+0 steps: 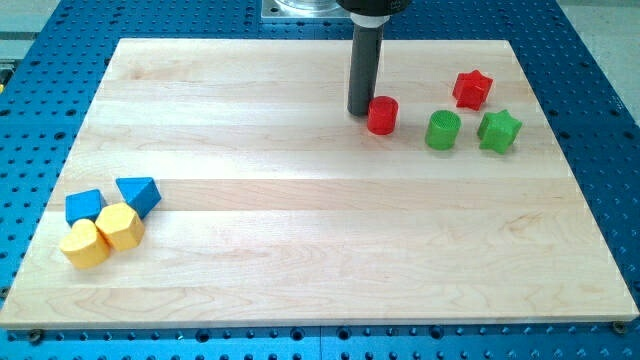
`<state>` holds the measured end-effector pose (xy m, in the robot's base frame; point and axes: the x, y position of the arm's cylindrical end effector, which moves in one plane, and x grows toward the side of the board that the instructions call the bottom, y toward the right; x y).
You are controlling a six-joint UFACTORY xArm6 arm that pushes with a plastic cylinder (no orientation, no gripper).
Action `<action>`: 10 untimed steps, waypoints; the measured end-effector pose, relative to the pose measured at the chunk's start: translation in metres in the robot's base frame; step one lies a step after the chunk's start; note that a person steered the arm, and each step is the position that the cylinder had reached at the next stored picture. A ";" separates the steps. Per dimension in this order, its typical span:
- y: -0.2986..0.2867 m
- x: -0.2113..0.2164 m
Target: Move the red circle to the left of the green circle
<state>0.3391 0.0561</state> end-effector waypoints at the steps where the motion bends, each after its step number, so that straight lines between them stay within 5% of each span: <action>1: -0.001 -0.026; 2: 0.034 -0.031; 7: 0.020 0.026; 9: -0.027 -0.061; 10: -0.119 -0.023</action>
<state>0.3164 -0.0632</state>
